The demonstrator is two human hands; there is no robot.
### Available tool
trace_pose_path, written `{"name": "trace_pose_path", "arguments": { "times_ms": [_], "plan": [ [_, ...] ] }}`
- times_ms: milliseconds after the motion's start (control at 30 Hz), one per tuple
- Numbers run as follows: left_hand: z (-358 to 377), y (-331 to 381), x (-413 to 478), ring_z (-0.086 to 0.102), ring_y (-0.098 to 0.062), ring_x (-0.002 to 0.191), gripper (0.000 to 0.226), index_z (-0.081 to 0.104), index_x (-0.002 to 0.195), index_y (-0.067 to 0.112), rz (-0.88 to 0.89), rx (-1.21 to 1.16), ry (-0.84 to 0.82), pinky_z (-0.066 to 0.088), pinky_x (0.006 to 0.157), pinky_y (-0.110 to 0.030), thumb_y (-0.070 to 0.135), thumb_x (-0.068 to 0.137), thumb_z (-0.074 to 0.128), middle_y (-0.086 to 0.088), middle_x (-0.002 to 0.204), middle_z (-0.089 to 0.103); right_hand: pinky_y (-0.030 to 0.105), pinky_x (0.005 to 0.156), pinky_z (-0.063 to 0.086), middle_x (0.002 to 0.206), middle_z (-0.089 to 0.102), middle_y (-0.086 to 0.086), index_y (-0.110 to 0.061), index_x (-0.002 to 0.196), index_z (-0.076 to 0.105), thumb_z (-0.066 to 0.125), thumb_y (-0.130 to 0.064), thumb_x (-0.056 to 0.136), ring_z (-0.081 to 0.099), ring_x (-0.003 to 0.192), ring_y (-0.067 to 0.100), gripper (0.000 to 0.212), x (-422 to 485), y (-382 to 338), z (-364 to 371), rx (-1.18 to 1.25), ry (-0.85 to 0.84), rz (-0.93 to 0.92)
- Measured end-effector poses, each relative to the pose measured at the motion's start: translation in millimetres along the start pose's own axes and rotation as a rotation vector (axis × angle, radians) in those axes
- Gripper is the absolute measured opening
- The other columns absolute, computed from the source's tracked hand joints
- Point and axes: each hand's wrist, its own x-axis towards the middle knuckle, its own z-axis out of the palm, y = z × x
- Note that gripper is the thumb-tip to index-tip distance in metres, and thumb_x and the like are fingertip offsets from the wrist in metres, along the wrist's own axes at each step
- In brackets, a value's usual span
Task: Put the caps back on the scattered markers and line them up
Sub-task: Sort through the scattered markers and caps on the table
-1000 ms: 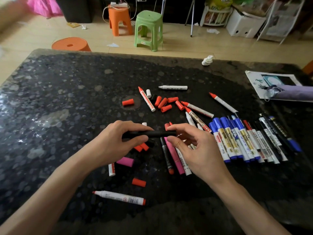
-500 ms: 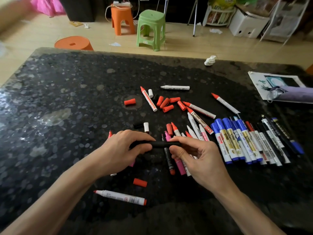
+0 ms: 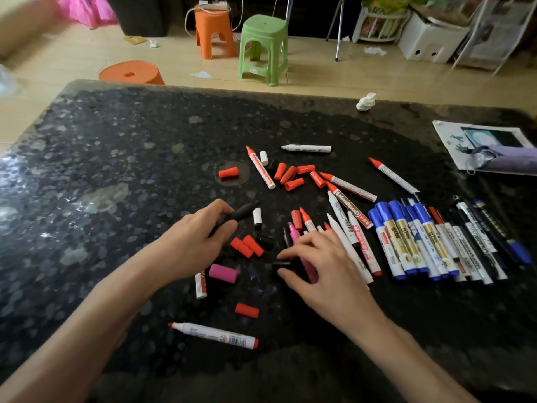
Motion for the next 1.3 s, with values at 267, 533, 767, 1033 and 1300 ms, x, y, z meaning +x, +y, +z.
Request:
{"name": "trace_pose_path", "arguments": {
  "times_ms": [267, 533, 767, 1033, 1300],
  "plan": [
    [-11.8, -1.5, 4.4, 0.055, -0.012, 0.067, 0.015, 0.055, 0.106, 0.027, -0.104, -0.03, 0.204, 0.035, 0.057, -0.03, 0.041, 0.1, 0.057, 0.006, 0.077, 0.057, 0.02, 0.095, 0.043, 0.109, 0.058, -0.018, -0.033, 0.117, 0.074, 0.074, -0.04, 0.092, 0.051, 0.111, 0.002, 0.026, 41.2, 9.2, 8.9, 0.04, 0.117, 0.042],
    [-16.5, -1.1, 7.4, 0.058, -0.014, 0.062, 0.017, 0.057, 0.111, 0.029, -0.131, -0.095, 0.283, 0.037, 0.055, -0.032, 0.041, 0.1, 0.057, 0.003, 0.077, 0.061, 0.04, 0.108, 0.041, 0.133, 0.066, 0.004, -0.022, 0.132, 0.068, 0.071, -0.035, 0.095, 0.053, 0.129, 0.028, 0.04, 195.5, 34.9, 8.9, -0.164, 0.161, 0.167],
    [-13.9, 2.0, 7.8, 0.056, -0.012, 0.064, 0.016, 0.056, 0.106, 0.029, -0.11, -0.104, 0.276, 0.035, 0.056, -0.031, 0.044, 0.1, 0.057, 0.006, 0.077, 0.059, 0.043, 0.105, 0.036, 0.134, 0.063, 0.003, -0.03, 0.124, 0.072, 0.066, -0.05, 0.097, 0.043, 0.133, 0.03, 0.034, 219.6, 29.9, 13.9, -0.32, 0.091, 0.238],
    [-15.9, 4.6, 6.2, 0.058, -0.014, 0.063, 0.017, 0.058, 0.108, 0.028, -0.116, -0.093, 0.276, 0.037, 0.055, -0.032, 0.043, 0.101, 0.057, 0.004, 0.077, 0.061, 0.043, 0.096, 0.053, 0.094, 0.075, -0.011, -0.026, 0.092, 0.075, 0.083, -0.026, 0.084, 0.071, 0.096, 0.013, 0.012, 207.6, 26.3, 16.1, 0.079, 0.25, 0.193],
    [-19.0, 7.4, 5.7, 0.051, -0.01, 0.055, 0.017, 0.059, 0.097, 0.027, -0.037, -0.131, 0.295, 0.034, 0.054, -0.029, 0.041, 0.104, 0.052, 0.004, 0.068, 0.057, 0.028, 0.087, 0.059, 0.107, 0.079, 0.011, -0.007, 0.111, 0.074, 0.074, -0.002, 0.09, 0.075, 0.107, 0.024, 0.022, 94.4, -13.4, -31.6, 1.11, 0.141, 0.188]
  ]
}}
